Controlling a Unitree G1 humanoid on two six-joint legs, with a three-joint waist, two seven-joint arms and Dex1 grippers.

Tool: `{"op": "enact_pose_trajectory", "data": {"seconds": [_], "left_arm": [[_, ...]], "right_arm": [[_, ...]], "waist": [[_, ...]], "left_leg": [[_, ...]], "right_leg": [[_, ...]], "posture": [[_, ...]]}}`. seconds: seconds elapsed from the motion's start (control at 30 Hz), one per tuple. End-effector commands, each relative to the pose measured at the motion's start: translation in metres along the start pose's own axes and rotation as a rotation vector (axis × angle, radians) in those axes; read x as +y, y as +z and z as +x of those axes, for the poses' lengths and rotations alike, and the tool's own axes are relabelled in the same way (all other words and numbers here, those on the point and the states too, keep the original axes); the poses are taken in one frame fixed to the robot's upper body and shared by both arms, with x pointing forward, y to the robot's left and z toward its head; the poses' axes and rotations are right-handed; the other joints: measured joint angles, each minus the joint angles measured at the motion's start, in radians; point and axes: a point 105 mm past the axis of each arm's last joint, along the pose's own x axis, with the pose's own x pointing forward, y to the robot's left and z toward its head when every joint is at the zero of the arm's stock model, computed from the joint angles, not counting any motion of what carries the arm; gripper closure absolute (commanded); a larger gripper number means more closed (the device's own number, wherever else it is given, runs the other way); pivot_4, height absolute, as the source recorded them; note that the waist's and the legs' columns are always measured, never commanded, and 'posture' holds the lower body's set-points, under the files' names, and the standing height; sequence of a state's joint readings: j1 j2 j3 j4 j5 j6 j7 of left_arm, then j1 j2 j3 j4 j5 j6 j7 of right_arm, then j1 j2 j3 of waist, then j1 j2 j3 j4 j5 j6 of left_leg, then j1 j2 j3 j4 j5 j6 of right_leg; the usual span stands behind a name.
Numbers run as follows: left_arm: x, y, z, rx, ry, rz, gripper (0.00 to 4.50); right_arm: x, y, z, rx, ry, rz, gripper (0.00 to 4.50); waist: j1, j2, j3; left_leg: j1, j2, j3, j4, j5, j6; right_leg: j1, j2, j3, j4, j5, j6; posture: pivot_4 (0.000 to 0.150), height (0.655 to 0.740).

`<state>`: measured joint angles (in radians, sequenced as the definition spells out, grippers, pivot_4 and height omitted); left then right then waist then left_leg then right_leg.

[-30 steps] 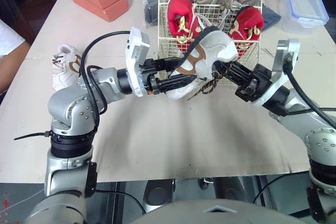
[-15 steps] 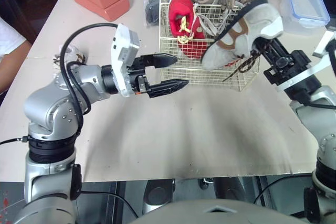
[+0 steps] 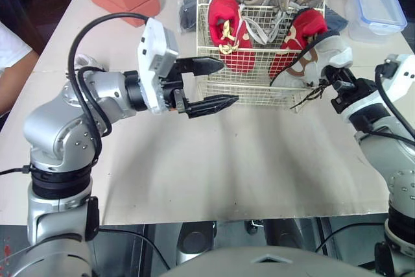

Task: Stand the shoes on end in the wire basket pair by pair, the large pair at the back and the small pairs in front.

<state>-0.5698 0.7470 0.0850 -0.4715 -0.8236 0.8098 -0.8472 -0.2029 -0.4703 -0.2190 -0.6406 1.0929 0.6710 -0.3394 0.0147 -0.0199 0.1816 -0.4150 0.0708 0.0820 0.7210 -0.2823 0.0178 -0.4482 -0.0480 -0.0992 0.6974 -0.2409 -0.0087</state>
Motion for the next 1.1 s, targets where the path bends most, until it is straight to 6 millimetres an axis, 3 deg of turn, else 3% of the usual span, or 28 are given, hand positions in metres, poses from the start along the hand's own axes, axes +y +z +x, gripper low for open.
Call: {"op": "enact_pose_trajectory", "data": {"seconds": [0.03, 0.43, 0.53, 0.73, 0.77, 1.1], "left_arm": [[-0.004, 0.012, 0.001, -0.027, 0.002, 0.077, 0.08], [-0.004, 0.009, 0.001, -0.025, 0.015, 0.080, 0.08], [-0.003, 0.008, 0.000, -0.021, 0.025, 0.081, 0.00], [0.002, 0.004, -0.008, -0.011, 0.057, 0.084, 0.00], [0.003, 0.004, -0.009, -0.007, 0.059, 0.085, 0.00], [0.012, 0.000, -0.016, 0.000, 0.078, 0.086, 0.00]], "right_arm": [[0.000, -0.002, 0.001, 0.035, -0.036, -0.056, 4.50], [0.005, -0.019, 0.000, 0.135, -0.038, -0.140, 4.50], [0.006, -0.019, 0.001, 0.141, -0.024, -0.138, 3.61], [-0.001, -0.007, -0.009, 0.128, 0.042, -0.304, 0.72], [-0.004, -0.004, -0.012, 0.123, 0.051, -0.323, 0.40], [-0.018, 0.023, -0.035, 0.119, 0.272, -0.451, 0.40]], "waist": [[0.000, 0.000, 0.000], [0.000, -0.002, -0.001], [0.000, -0.003, -0.002], [0.000, -0.003, -0.002], [0.001, -0.003, -0.002], [0.001, -0.003, -0.002]], "left_leg": [[0.000, 0.000, 0.000, 0.000, 0.000, 0.000], [0.000, 0.000, 0.000, 0.000, 0.000, 0.000], [0.000, 0.000, -0.001, 0.000, 0.000, 0.000], [0.000, 0.000, 0.000, 0.000, 0.000, 0.000], [0.000, 0.000, -0.001, -0.001, 0.000, 0.000], [0.000, -0.001, -0.001, -0.001, -0.002, 0.004]], "right_leg": [[0.000, 0.000, 0.000, 0.000, 0.000, 0.000], [0.000, 0.000, 0.000, 0.000, 0.000, 0.000], [0.000, 0.000, 0.000, 0.000, 0.000, 0.000], [0.000, 0.001, 0.000, -0.001, 0.000, 0.000], [0.000, 0.001, 0.000, -0.001, 0.000, 0.000], [0.000, 0.001, 0.000, -0.001, -0.001, 0.001]], "posture": [[0.150, 0.6860], [0.150, 0.6860], [0.150, 0.6860], [0.150, 0.6860], [0.150, 0.6860], [0.150, 0.6860]]}}
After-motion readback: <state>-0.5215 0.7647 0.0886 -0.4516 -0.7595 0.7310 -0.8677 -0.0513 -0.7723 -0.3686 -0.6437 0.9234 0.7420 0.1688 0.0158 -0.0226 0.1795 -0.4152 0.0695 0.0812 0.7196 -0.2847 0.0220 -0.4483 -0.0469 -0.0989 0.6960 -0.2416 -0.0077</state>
